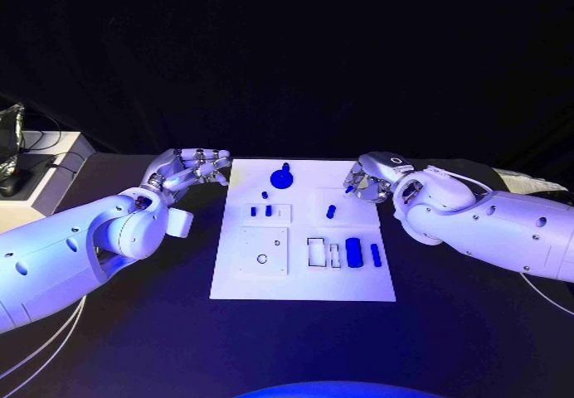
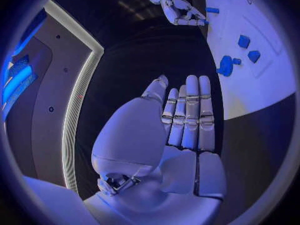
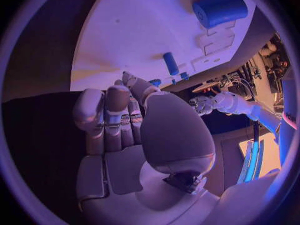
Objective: Assemble the parts on the task board
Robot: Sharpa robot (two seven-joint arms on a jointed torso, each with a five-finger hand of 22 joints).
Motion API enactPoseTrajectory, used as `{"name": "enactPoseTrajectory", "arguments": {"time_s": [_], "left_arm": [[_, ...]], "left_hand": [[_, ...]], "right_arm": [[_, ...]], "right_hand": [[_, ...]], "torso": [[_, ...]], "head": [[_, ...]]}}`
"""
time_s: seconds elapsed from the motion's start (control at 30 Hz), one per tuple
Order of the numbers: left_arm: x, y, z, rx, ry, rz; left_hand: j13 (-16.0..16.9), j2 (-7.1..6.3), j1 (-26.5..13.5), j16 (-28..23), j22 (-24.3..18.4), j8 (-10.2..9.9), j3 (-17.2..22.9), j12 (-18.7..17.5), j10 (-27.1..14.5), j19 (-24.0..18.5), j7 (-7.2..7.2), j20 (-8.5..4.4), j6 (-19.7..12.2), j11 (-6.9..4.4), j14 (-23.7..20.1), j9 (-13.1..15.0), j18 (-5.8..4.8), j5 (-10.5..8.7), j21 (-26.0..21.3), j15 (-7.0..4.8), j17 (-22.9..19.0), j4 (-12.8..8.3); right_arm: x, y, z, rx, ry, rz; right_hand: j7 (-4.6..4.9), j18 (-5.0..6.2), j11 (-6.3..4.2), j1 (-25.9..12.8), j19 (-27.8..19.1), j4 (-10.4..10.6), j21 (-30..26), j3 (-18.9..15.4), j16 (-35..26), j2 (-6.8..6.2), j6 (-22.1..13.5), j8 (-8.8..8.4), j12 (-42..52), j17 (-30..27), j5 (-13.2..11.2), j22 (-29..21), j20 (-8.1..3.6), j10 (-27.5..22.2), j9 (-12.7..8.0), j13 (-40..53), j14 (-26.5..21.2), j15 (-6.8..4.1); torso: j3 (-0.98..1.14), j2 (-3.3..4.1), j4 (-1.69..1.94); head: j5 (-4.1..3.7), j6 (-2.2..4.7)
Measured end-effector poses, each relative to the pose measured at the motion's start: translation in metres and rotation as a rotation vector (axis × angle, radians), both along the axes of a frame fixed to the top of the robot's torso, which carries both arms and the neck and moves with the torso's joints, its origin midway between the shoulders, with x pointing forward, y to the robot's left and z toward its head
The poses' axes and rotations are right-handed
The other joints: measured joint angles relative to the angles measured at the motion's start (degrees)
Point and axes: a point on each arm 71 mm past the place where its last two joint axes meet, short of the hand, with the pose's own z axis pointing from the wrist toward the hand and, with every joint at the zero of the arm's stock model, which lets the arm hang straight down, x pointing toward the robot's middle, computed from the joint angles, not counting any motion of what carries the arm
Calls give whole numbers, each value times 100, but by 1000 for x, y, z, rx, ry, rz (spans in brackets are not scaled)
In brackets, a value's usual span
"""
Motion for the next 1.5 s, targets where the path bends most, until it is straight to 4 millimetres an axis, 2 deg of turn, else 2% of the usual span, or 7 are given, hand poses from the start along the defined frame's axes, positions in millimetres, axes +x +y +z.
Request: {"name": "enactPoseTrajectory", "arguments": {"time_s": [0.3,0.43,0.5,0.87,1.0,1.2,1.5], "left_arm": [[0,1,-1,-3,3,6],[0,0,-3,-5,7,5],[0,-1,-4,-6,8,5],[-2,-5,-6,-9,15,3],[-2,-7,-5,-9,18,1],[-4,-10,-5,-8,27,-6],[-6,-15,-5,-8,36,-14]], "left_hand": [[0,0,0,-23,0,0,0,0,0,0,-1,0,61,0,0,0,0,0,-23,0,8,0],[0,0,0,-23,0,0,0,0,0,0,-1,0,61,0,0,0,0,0,-23,0,11,0],[0,0,0,-23,0,0,0,0,0,0,-1,0,61,0,0,0,0,0,-23,0,17,0],[0,0,0,-22,7,0,0,0,0,0,-1,0,61,0,0,0,0,0,-23,0,17,0],[0,0,0,-22,12,0,-11,0,0,3,-1,4,61,0,0,0,0,0,-43,0,27,11],[0,0,0,-22,12,0,-49,0,0,21,-1,21,61,0,0,0,0,0,-45,0,26,16],[0,0,0,-57,1,0,-99,0,-2,21,-1,21,61,1,-1,0,0,0,-94,0,26,31]], "right_arm": [[-11,6,15,92,3,14],[-18,20,17,121,11,47],[-24,33,17,132,18,79],[-60,103,9,135,40,262],[-67,119,3,118,46,301],[-70,131,-10,86,68,321],[-74,143,-23,36,96,343]], "right_hand": [[0,-8,3,0,105,0,-289,0,21,0,0,-1,-1,-31,-19,0,15,3,-1,-3,0,0],[0,-32,11,-1,111,0,-327,0,21,-1,0,-13,-3,-31,-22,-1,10,11,-3,-3,1,0],[0,-38,12,-1,111,0,-330,0,21,-1,0,-18,-5,-31,-22,-1,9,12,-4,-2,1,0],[1,-45,12,-1,111,0,-424,-1,21,-1,0,-38,-16,-42,-33,-2,10,12,-13,3,1,1],[1,-47,12,-1,110,0,-426,-2,20,-2,-1,-46,-25,-46,-27,-2,10,12,-13,3,2,1],[5,-51,11,-1,110,0,-449,-2,20,-3,-5,-28,2,-46,-6,-2,10,11,-13,2,2,2],[7,-44,10,-3,110,-17,-488,13,20,-16,-7,-27,2,-66,-6,-3,11,10,-22,-3,11,10]], "torso": [[-7,-8,-21],[-14,-18,-22],[-19,-26,-20],[-59,-65,1],[-70,-67,5],[-82,-68,13],[-74,-63,13]], "head": [[12,42],[48,51],[76,51],[199,4],[198,0],[247,-19],[380,-103]]}}
